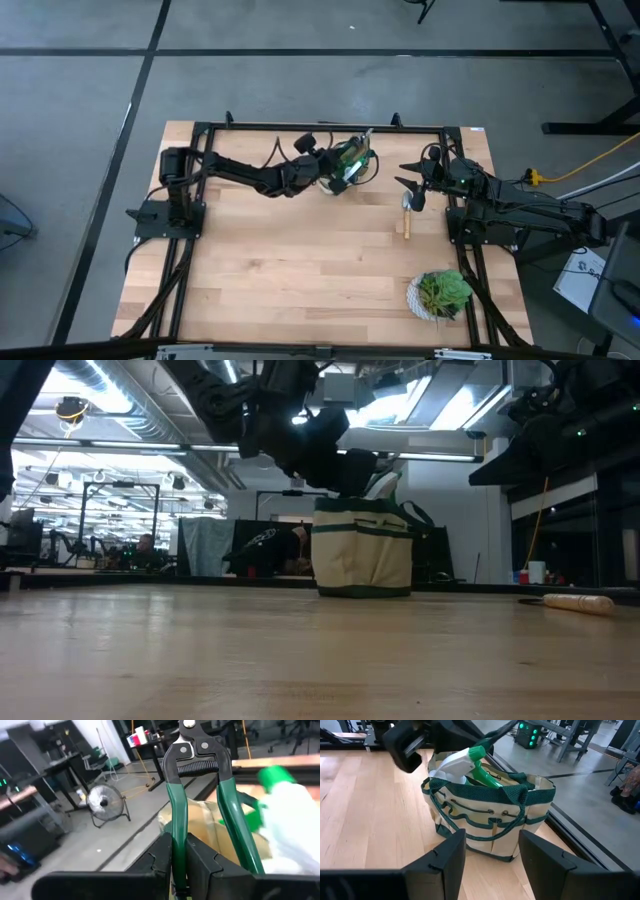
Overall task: Pick & Place Garden tools in Gardening bag
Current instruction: Put the fruit pruner into the green gardening bag
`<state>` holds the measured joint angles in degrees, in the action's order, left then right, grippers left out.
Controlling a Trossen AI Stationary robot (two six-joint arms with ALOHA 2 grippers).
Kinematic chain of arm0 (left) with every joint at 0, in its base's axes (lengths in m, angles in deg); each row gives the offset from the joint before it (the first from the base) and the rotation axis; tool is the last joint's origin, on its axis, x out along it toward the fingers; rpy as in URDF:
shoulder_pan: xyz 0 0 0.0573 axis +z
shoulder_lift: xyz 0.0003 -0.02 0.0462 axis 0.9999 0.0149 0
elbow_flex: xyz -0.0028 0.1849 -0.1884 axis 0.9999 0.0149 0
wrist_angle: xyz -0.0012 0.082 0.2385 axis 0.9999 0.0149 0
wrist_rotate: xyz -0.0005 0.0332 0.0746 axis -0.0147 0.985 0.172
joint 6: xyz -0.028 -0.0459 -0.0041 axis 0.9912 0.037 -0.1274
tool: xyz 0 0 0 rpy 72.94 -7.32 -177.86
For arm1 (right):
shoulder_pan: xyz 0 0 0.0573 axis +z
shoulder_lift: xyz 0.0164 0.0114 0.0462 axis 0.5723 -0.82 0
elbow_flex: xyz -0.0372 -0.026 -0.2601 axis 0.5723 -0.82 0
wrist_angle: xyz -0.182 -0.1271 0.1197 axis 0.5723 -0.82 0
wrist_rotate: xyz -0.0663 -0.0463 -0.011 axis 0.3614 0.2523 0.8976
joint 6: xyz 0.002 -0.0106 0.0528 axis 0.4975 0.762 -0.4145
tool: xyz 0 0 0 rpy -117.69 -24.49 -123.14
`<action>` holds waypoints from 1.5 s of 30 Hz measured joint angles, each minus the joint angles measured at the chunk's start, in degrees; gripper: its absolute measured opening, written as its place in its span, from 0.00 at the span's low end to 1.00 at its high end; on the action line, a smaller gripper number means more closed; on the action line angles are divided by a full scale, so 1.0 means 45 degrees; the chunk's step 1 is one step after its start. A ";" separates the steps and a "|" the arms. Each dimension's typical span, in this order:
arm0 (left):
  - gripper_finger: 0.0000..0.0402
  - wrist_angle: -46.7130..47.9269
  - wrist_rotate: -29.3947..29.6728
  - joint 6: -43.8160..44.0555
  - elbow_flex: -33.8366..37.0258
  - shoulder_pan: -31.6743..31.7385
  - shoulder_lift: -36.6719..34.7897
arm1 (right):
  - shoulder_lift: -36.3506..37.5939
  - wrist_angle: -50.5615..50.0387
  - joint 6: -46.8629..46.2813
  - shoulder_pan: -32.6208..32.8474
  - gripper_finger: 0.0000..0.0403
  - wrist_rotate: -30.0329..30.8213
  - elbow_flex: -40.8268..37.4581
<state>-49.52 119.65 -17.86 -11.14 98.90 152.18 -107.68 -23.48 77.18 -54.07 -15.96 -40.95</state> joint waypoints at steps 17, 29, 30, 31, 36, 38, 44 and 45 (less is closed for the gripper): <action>0.24 -0.0034 0.1257 0.0147 0.0000 -0.0602 -0.0019 | 0.0000 0.0000 -0.0002 0.0003 0.46 -0.0003 0.0000; 0.38 -0.0029 0.1107 0.0805 0.0000 -0.0931 -0.0019 | 0.0000 0.0000 0.0000 0.0000 0.46 0.0000 0.0000; 0.38 -0.0029 0.1065 0.0898 0.0000 -0.0985 -0.0019 | 0.0000 0.0000 -0.0002 0.0002 0.46 0.0000 0.0000; 0.39 -0.0029 0.0948 0.0933 0.0000 -0.1036 -0.0019 | 0.0000 0.0000 -0.0004 0.0005 0.46 0.0000 -0.0001; 0.41 0.0725 0.0644 0.1143 -0.0005 -0.1156 -0.0375 | 0.0000 0.0005 -0.0005 0.0000 0.46 0.0000 0.0000; 0.41 0.1776 0.1229 0.1576 0.0000 -0.0959 -0.0789 | 0.0000 0.0001 -0.0001 0.0005 0.46 -0.0005 0.0000; 0.34 0.4069 -0.0599 0.3031 -0.0111 0.0169 -0.1741 | 0.0000 0.0001 -0.0002 0.0001 0.46 0.0000 0.0000; 0.32 0.4602 -0.0985 0.3325 -0.0181 0.0340 -0.1718 | 0.0000 0.0004 0.0000 0.0005 0.46 -0.0004 0.0000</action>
<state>-28.81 115.22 -2.89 -11.96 100.43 144.45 -107.68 -23.46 77.18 -54.05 -15.98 -40.95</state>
